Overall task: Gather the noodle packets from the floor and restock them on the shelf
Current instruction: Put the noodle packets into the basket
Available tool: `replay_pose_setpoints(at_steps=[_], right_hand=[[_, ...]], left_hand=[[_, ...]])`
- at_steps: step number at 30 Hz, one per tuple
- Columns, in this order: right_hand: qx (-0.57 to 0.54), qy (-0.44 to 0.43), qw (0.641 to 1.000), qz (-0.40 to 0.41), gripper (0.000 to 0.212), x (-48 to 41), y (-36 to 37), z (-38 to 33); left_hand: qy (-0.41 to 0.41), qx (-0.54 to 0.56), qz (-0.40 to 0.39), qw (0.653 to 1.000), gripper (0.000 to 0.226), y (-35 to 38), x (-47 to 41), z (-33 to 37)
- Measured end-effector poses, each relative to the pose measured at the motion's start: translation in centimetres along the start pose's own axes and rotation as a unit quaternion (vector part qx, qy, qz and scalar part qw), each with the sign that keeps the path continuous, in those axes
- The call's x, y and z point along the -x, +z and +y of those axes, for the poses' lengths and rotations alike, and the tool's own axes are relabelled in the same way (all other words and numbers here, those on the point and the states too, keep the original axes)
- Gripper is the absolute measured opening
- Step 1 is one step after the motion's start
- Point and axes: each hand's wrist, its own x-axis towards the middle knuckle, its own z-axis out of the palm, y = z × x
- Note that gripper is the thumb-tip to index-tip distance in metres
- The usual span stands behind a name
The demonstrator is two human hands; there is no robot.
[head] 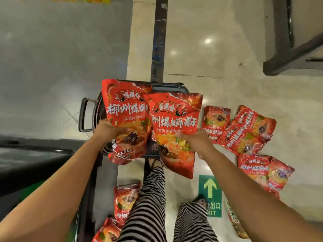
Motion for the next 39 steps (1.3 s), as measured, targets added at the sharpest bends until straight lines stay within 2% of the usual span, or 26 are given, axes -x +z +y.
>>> replay_pose_setpoints(at_steps=[3,4,5,6,7,9,11,12,15,18,20,21,23,24,27,28,32,34,39], right_hand=[[-0.002,0.060,0.998,-0.022,0.029,-6.3,1.2,0.3],[-0.002,0.083,0.996,-0.029,0.039,-8.4,1.5,0.6],[0.003,0.108,0.993,-0.040,0.058,-10.6,1.7,1.2],[0.011,0.136,0.989,-0.053,0.076,-12.8,1.9,2.0],[0.016,0.157,0.985,-0.068,0.080,-14.8,2.2,2.7],[0.010,0.189,0.977,-0.098,0.076,-18.5,2.9,4.4],[-0.001,0.217,0.970,-0.111,0.091,-22.0,3.5,6.6],[-0.015,0.223,0.968,-0.113,0.091,-23.7,3.8,7.7],[-0.054,0.237,0.964,-0.105,0.071,-28.6,4.7,11.0],[-0.048,0.224,0.971,-0.062,0.068,-33.2,5.9,13.8],[-0.024,0.190,0.981,0.015,0.051,-35.9,6.4,15.5],[-0.008,0.175,0.983,0.057,0.041,-37.0,6.6,16.2],[0.012,0.153,0.982,0.111,0.033,-38.7,6.9,17.2],[0.014,0.140,0.981,0.131,0.032,-39.3,7.1,17.7],[0.037,0.100,0.977,0.188,0.031,-40.1,7.8,18.7],[0.049,0.091,0.974,0.202,0.032,-40.0,8.0,18.8],[0.116,0.115,0.959,0.231,0.045,-37.8,8.3,17.5],[0.184,0.120,0.949,0.225,0.051,-35.2,8.3,15.8],[0.359,0.141,0.908,0.164,0.083,-25.6,8.2,11.5]], left_hand=[[-0.019,-0.022,-0.054,0.998,0.044,0.3,-5.6,-0.5],[-0.020,-0.031,-0.068,0.997,0.038,0.6,-7.4,-0.8],[-0.020,-0.037,-0.080,0.996,0.037,1.0,-9.3,-1.3],[-0.023,-0.042,-0.090,0.995,0.040,1.4,-11.2,-1.8],[-0.026,-0.044,-0.100,0.994,0.049,1.9,-13.2,-2.6],[-0.051,-0.030,-0.106,0.993,0.068,3.0,-17.0,-4.5],[-0.071,-0.014,-0.114,0.991,0.068,4.1,-20.2,-6.5],[-0.076,-0.011,-0.123,0.989,0.068,4.7,-21.8,-7.5],[-0.095,0.002,-0.134,0.986,0.072,6.1,-25.7,-10.3],[-0.118,0.006,-0.119,0.986,0.043,7.7,-29.7,-13.0],[-0.115,0.003,-0.081,0.990,0.028,8.8,-32.0,-14.5],[-0.105,0.002,-0.053,0.993,0.025,9.3,-33.0,-15.2],[-0.083,0.011,-0.010,0.996,0.023,10.2,-34.7,-16.4],[-0.074,0.015,0.002,0.997,0.031,10.5,-35.3,-16.8],[-0.060,-0.018,0.037,0.997,0.073,11.3,-35.8,-17.1],[-0.055,-0.041,0.055,0.996,0.077,11.6,-35.8,-17.0],[-0.116,-0.155,0.155,0.969,0.077,13.2,-34.1,-15.3],[-0.107,-0.181,0.175,0.962,0.069,13.7,-31.8,-14.4],[-0.036,-0.294,0.103,0.949,0.085,13.2,-21.4,-10.7]])
